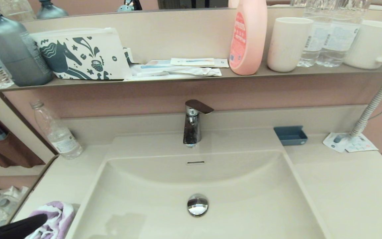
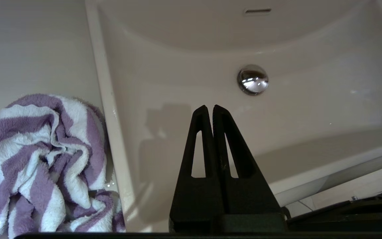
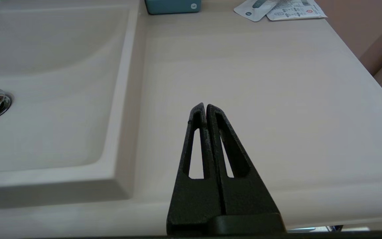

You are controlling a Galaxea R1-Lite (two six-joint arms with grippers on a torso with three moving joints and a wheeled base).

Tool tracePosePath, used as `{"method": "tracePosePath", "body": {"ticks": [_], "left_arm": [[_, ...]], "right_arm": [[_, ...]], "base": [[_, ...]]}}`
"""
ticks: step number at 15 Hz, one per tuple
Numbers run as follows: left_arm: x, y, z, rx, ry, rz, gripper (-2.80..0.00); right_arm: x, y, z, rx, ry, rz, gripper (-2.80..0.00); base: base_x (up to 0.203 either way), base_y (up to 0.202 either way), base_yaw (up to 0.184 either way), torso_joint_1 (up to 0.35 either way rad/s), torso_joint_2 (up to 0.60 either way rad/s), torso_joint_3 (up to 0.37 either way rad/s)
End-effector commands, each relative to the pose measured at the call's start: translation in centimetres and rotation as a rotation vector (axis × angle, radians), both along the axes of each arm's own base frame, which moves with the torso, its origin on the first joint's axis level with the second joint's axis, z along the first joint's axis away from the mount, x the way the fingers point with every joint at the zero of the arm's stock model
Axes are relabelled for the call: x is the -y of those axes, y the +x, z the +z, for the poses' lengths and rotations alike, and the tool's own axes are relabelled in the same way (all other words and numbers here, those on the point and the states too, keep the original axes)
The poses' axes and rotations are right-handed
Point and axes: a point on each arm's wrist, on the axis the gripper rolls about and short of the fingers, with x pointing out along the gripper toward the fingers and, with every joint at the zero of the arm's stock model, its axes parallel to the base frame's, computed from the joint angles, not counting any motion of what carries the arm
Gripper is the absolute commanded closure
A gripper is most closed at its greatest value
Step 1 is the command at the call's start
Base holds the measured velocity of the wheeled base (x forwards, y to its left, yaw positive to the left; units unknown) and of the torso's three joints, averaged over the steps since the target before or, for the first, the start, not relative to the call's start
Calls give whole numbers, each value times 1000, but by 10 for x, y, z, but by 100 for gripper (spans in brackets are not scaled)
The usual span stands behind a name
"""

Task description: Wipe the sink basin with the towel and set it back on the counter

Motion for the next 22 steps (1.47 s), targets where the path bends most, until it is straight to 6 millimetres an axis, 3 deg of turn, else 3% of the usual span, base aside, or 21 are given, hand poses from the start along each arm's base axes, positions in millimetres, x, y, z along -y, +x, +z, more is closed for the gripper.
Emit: {"method": "tracePosePath", "body": {"ticks": [1, 3, 7, 11, 19, 22], "left_arm": [[-2, -26, -6, 112, -18, -14, 0], [-4, -41, -11, 174, -37, 7, 0], [-4, -52, -21, 166, -30, 187, 0], [-4, -63, -47, 185, -23, 204, 0], [-5, -85, -75, 341, 39, 164, 0], [-6, -84, -86, 339, 76, 196, 0]], "right_arm": [[0, 0, 0, -1, 0, 0, 0], [0, 0, 0, -1, 0, 0, 0], [0, 0, 0, -1, 1, 0, 0], [0, 0, 0, -1, 1, 0, 0], [0, 0, 0, -1, 0, 0, 0], [0, 0, 0, 0, 0, 0, 0]], "base": [[0, 0, 0, 0, 0, 0], [0, 0, 0, 0, 0, 0], [0, 0, 0, 0, 0, 0], [0, 0, 0, 0, 0, 0], [0, 0, 0, 0, 0, 0], [0, 0, 0, 0, 0, 0]]}}
